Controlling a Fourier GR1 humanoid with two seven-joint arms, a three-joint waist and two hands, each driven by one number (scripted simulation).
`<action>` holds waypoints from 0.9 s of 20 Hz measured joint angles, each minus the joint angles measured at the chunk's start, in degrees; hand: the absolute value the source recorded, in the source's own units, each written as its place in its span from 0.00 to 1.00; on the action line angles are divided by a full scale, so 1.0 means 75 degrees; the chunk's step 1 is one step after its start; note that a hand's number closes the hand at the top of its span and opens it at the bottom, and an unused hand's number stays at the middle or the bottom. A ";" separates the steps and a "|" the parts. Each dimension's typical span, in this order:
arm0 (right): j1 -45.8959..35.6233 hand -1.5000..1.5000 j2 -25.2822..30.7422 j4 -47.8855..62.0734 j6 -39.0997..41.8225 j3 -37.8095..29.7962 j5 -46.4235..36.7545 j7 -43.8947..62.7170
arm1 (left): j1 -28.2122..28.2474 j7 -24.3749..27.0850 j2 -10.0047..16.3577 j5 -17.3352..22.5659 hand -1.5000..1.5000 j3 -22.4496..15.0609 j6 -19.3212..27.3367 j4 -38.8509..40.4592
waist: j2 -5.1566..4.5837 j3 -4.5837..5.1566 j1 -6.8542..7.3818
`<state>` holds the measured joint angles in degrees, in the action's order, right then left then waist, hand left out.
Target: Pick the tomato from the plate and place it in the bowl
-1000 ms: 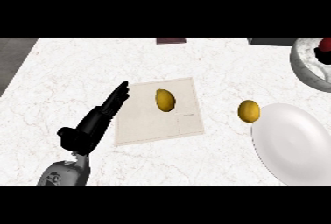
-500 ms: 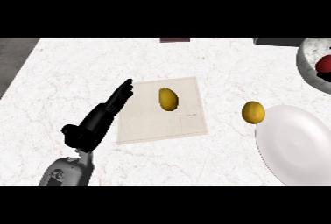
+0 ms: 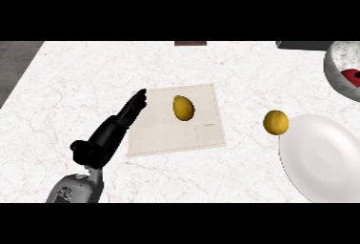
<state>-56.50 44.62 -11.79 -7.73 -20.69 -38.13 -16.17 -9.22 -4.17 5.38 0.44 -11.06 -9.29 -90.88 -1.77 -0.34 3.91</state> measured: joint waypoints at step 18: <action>0.1243 0.00 0.2034 0.0637 0.0803 -0.2593 0.2357 -0.0761 | 0.0221 0.0170 0.0042 -0.0053 0.50 0.0127 0.0019 0.0005 | 0.0025 -0.0029 -0.0250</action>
<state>-47.17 59.87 -7.01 -1.70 -40.14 -20.45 -21.87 -7.57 -2.90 5.70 0.05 -10.11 -9.15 -90.85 -1.58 -0.56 2.04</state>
